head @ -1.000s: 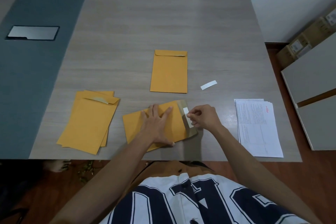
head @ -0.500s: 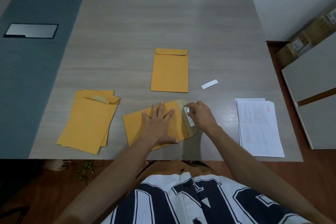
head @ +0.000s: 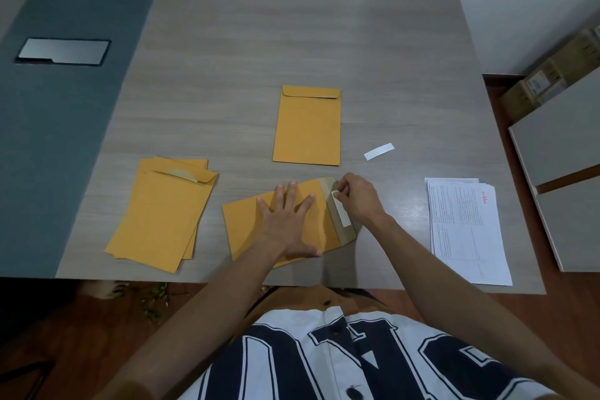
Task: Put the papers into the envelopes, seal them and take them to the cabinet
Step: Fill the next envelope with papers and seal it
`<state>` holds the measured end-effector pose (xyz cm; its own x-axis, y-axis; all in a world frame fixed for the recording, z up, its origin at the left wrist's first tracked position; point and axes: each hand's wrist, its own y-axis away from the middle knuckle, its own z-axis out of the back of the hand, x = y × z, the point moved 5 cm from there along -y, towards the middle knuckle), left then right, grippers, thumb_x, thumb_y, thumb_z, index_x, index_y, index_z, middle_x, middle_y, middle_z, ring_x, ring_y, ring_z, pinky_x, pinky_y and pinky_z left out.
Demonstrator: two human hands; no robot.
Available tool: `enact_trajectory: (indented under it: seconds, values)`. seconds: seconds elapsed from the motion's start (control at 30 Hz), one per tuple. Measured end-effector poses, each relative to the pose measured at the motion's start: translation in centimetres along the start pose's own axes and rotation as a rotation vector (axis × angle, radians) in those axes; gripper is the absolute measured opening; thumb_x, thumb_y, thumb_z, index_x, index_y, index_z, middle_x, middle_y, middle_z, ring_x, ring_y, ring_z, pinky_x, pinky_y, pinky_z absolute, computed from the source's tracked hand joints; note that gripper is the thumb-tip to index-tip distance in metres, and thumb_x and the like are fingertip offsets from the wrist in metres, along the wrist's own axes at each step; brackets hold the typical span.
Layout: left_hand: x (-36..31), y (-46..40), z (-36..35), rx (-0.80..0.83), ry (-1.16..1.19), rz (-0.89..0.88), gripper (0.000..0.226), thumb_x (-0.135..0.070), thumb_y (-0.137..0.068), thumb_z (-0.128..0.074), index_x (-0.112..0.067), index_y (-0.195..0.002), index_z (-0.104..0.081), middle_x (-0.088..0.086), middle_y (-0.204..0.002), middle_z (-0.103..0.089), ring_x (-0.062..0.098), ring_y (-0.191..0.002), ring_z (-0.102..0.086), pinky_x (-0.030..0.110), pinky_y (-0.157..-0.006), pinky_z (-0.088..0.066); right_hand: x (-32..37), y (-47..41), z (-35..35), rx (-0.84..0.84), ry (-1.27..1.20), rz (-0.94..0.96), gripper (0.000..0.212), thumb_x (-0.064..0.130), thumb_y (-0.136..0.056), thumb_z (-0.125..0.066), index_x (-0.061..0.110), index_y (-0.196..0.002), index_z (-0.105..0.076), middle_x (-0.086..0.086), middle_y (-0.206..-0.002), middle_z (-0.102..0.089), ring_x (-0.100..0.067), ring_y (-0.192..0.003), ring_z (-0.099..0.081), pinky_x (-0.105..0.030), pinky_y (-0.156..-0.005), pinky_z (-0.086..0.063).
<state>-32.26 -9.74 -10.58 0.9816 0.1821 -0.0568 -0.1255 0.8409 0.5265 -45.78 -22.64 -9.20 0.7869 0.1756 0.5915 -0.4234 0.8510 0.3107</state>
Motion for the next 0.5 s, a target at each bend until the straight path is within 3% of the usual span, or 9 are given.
enact_trajectory:
  seconds: [0.2, 0.3, 0.4, 0.5]
  values:
    - [0.0, 0.0, -0.1, -0.024, -0.002, -0.002, 0.131, -0.092, -0.057, -0.055, -0.034, -0.153, 0.013, 0.013, -0.16, 0.027, 0.042, -0.147, 0.02, 0.077, -0.108, -0.008, 0.3, -0.3, -0.1, 0.024, -0.043, 0.039, 0.009, 0.013, -0.089, -0.068, 0.01, -0.087, -0.06, -0.002, -0.086, -0.06, -0.015, -0.076, -0.055, -0.026, -0.067, -0.044]
    - [0.1, -0.1, -0.1, -0.034, -0.004, -0.001, 0.131, -0.093, -0.055, -0.054, -0.035, -0.152, 0.013, 0.012, -0.16, 0.026, 0.042, -0.147, 0.019, 0.077, -0.107, -0.009, 0.2, -0.1, -0.1, 0.047, -0.126, 0.031, 0.009, 0.011, -0.09, -0.067, 0.01, -0.087, -0.059, 0.004, -0.077, -0.06, -0.012, -0.071, -0.056, -0.018, -0.062, -0.044]
    - [0.2, -0.4, -0.2, -0.038, -0.009, 0.018, 0.133, -0.096, -0.052, -0.051, -0.036, -0.151, 0.014, 0.01, -0.161, 0.024, 0.041, -0.148, 0.017, 0.076, -0.107, -0.009, 0.2, -0.3, 1.1, -0.027, -0.228, 0.027, 0.007, 0.011, -0.089, -0.068, 0.012, -0.088, -0.061, 0.008, -0.077, -0.059, -0.002, -0.068, -0.055, -0.007, -0.058, -0.043]
    - [0.3, -0.7, -0.1, -0.07, -0.019, 0.055, 0.131, -0.099, -0.049, -0.044, -0.037, -0.151, 0.009, 0.006, -0.161, 0.012, 0.038, -0.148, 0.007, 0.073, -0.105, -0.017, -0.2, -1.1, 3.1, -0.113, -0.373, -0.023, 0.006, 0.013, -0.091, -0.065, 0.015, -0.097, -0.067, 0.006, -0.077, -0.061, 0.0, -0.059, -0.061, -0.011, -0.059, -0.05]
